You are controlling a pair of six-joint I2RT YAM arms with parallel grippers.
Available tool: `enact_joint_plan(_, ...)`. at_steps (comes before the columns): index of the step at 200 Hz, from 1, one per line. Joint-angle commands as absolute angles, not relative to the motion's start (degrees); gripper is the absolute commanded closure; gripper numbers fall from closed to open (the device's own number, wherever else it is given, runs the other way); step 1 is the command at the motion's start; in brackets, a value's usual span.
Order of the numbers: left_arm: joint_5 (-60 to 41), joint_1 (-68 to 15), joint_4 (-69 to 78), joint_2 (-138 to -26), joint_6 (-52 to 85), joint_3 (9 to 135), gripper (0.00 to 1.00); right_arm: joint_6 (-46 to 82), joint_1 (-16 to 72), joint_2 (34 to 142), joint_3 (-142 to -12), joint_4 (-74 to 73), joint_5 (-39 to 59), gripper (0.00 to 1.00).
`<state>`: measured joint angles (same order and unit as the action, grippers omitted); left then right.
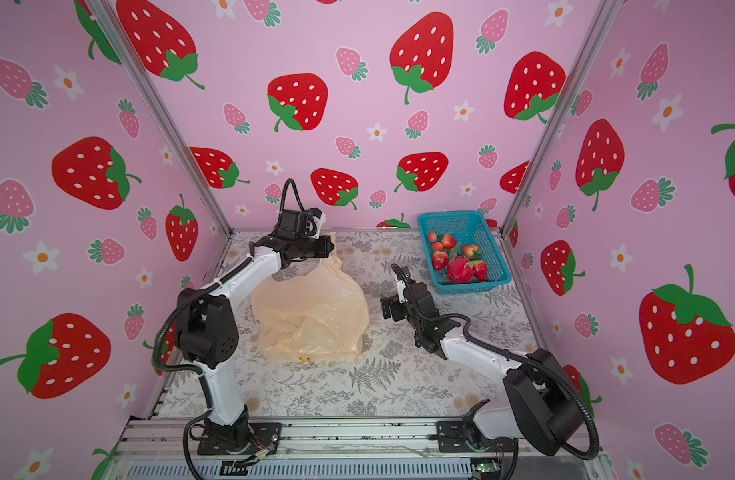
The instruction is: Place the fake fruits into the plastic bag and tie a complex knot
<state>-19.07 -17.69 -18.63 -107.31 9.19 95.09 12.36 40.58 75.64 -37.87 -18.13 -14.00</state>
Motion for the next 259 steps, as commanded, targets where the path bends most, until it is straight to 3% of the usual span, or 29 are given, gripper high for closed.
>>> enact_joint_plan(1, -26.6, -21.38, -27.01, -103.96, -4.73, 99.25, 1.0, 13.97, 39.24, 71.12, -37.23, -17.75, -24.49, 0.0)
enact_joint_plan(41, -24.15, -32.02, -49.24, -107.34, -21.08, 109.28, 1.0, 21.3, 27.16, 59.37, -35.32, -17.91, -23.2, 0.0)
enact_joint_plan(80, -22.33, -39.31, -49.29, -103.82, -21.88, 97.69, 0.95, 21.38, 22.32, 52.65, -33.12, -17.31, -20.04, 0.0)
enact_joint_plan(139, -18.73, -41.48, -35.7, -90.62, -10.14, 74.97, 0.46, 23.68, 22.32, 56.81, -31.11, -20.54, -7.85, 0.0)
enact_joint_plan(158, -15.16, -41.39, -25.18, -82.29, -1.92, 66.49, 0.21, 24.76, 22.32, 58.57, -30.49, -22.66, -4.7, 0.0)
enact_joint_plan(169, -10.21, -40.68, -20.86, -79.06, 3.96, 62.54, 0.13, 25.49, 22.41, 59.59, -30.02, -23.76, -3.25, 0.0)
enact_joint_plan(198, 9.2, -36.6, -28.15, -80.25, 19.66, 62.64, 0.13, 26.8, 22.67, 62.47, -29.47, -25.51, -0.97, 0.0)
enact_joint_plan(259, 10.78, -34.87, -34.48, -92.66, 26.79, 67.75, 0.14, 28.28, 23.27, 66.14, -29.27, -27.85, 1.99, 0.0)
